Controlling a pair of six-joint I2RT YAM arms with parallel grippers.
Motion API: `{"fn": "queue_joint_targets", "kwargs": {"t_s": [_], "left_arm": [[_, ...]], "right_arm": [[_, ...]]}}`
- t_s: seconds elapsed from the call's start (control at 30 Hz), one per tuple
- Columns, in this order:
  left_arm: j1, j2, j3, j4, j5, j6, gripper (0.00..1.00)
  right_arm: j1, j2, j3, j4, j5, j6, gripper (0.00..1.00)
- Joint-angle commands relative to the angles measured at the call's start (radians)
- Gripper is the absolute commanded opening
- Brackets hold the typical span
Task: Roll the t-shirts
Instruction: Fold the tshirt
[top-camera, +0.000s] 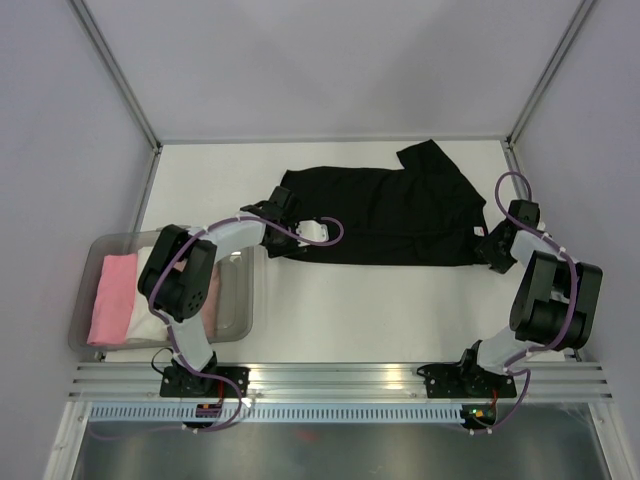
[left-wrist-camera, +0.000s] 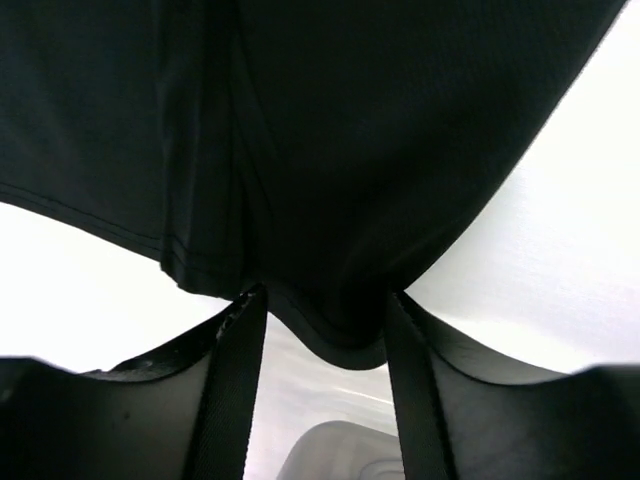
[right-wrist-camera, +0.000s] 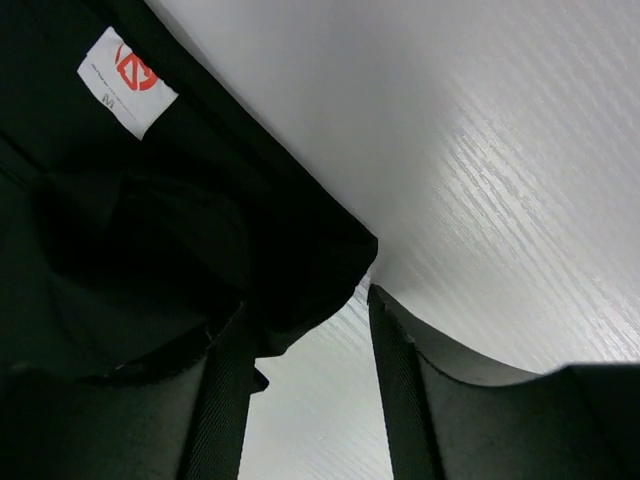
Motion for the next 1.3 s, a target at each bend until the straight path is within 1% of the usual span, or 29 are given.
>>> {"fn": "queue_joint_targets", "kwargs": {"t_s": [0.0,0.03,0.1,0.13,0.17,0.2,0.23,0.4,0.47,0.53,0.57,0.67,0.87,1.03,1.13,1.17,1.2,1.23,1.27], "left_arm": [[0.003,0.033,-0.047,0.055,-0.004,0.033,0.53],[0.003,0.035,-0.05,0.059,-0.002,0.027,0.47],[0.003,0.035,-0.053,0.059,0.003,0.012,0.37],[0.003,0.033,-0.051,0.053,0.004,0.004,0.24],[0.003,0.032,-0.048,0.046,0.009,-0.017,0.17],[0.003,0.027,-0.038,0.03,0.018,-0.026,0.08],[0.003,0.023,-0.033,0.0,0.023,-0.034,0.03],[0.003,-0.04,-0.053,-0.075,0.056,-0.042,0.02],[0.003,-0.089,-0.059,-0.147,0.076,-0.053,0.02],[0.003,-0.143,-0.071,-0.186,0.098,-0.063,0.02],[-0.002,-0.158,-0.089,-0.222,0.114,-0.071,0.02],[-0.02,-0.223,-0.14,-0.263,0.138,-0.094,0.02],[-0.059,-0.283,-0.217,-0.302,0.193,-0.129,0.02],[-0.088,-0.298,-0.226,-0.355,0.202,-0.165,0.02],[-0.125,-0.318,-0.237,-0.373,0.23,-0.159,0.03],[-0.137,-0.318,-0.238,-0.384,0.246,-0.155,0.06],[-0.139,-0.318,-0.237,-0.391,0.254,-0.155,0.19],[-0.139,-0.317,-0.234,-0.411,0.259,-0.161,0.25],[-0.134,-0.316,-0.226,-0.425,0.259,-0.158,0.33]], "right_arm": [[-0.013,0.042,0.003,0.055,0.014,0.051,0.51],[-0.017,0.047,-0.001,0.064,0.014,0.054,0.39],[-0.023,0.041,-0.014,0.065,0.018,0.056,0.27],[-0.025,0.038,-0.017,0.064,0.02,0.054,0.21],[-0.03,0.033,-0.017,0.055,0.023,0.053,0.11],[-0.031,0.019,-0.018,0.05,0.029,0.044,0.06],[-0.034,0.009,-0.018,0.033,0.033,0.039,0.0],[-0.053,-0.088,-0.02,-0.043,0.055,0.034,0.0],[-0.062,-0.146,-0.05,-0.077,0.026,0.076,0.0],[-0.068,-0.191,-0.075,-0.124,0.047,0.128,0.0],[-0.071,-0.243,-0.098,-0.14,0.059,0.151,0.0],[-0.085,-0.349,-0.13,-0.194,0.11,0.214,0.0],[-0.093,-0.511,-0.189,-0.289,0.138,0.318,0.0],[-0.093,-0.519,-0.233,-0.324,0.156,0.361,0.0],[-0.093,-0.542,-0.261,-0.326,0.159,0.381,0.01],[-0.091,-0.547,-0.265,-0.33,0.165,0.389,0.04],[-0.093,-0.554,-0.264,-0.338,0.171,0.396,0.21],[-0.093,-0.556,-0.252,-0.359,0.203,0.413,0.35],[-0.093,-0.553,-0.238,-0.378,0.22,0.416,0.48]]}}
